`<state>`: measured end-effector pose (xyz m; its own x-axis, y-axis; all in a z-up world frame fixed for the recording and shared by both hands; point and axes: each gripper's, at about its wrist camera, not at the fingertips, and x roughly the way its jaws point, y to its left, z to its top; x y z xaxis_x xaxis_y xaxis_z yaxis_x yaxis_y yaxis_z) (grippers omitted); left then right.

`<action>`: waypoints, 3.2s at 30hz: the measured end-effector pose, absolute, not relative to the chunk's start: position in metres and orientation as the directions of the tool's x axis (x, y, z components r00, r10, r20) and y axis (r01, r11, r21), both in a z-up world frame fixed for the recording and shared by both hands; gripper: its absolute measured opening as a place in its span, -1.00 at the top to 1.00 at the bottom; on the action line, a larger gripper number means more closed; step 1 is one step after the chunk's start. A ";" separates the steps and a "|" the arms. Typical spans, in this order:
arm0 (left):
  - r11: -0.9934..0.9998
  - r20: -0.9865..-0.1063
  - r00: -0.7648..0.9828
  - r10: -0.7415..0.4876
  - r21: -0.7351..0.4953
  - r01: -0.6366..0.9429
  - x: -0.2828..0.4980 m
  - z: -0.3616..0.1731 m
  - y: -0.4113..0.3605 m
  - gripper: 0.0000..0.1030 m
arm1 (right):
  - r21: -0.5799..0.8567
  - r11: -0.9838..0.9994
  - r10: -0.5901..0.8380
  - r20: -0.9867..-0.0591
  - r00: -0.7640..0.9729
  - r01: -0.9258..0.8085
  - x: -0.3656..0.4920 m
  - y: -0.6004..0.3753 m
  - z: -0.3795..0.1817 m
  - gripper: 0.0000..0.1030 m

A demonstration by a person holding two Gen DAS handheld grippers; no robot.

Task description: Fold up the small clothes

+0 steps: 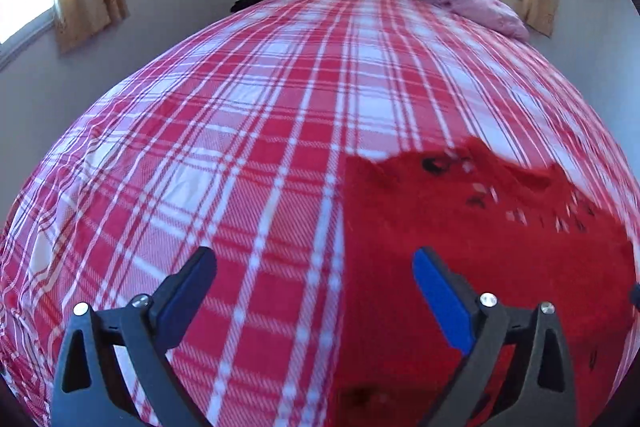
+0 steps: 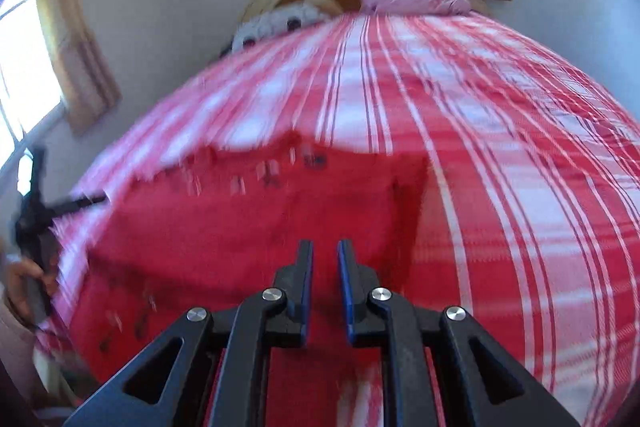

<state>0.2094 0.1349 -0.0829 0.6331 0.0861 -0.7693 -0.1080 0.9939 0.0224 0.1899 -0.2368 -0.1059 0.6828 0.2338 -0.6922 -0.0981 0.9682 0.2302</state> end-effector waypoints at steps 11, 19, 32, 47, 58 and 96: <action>0.997 -0.759 0.648 0.069 0.039 -0.061 0.174 -0.094 0.136 -0.97 | 0.317 0.947 0.266 -0.664 0.699 -0.059 0.162 -0.243 -0.107 0.74; 0.999 -0.742 0.670 -0.024 -0.002 0.034 0.104 -0.091 0.154 -0.97 | 0.416 0.899 0.381 -0.585 0.716 -0.138 0.082 -0.256 -0.091 -0.33; 0.978 -0.792 0.601 -0.105 0.027 0.206 0.051 -0.122 0.131 -0.98 | 0.468 0.883 0.392 -0.677 0.623 -0.048 0.031 -0.264 -0.136 -0.33; 0.965 -0.902 0.395 -0.172 -0.073 0.254 -0.005 -0.168 0.136 -0.97 | 0.392 0.909 0.403 -0.748 0.528 -0.138 -0.019 -0.238 -0.135 -0.33; 0.958 -0.924 0.281 -0.260 -0.211 0.194 -0.005 -0.189 0.137 -0.98 | 0.491 0.870 0.462 -0.777 0.428 -0.047 -0.045 -0.246 -0.172 -0.33; 0.911 -0.896 0.348 -0.275 -0.128 0.392 -0.035 -0.165 0.165 0.22 | 0.481 0.877 0.455 -0.818 0.351 -0.015 -0.047 -0.240 -0.198 0.33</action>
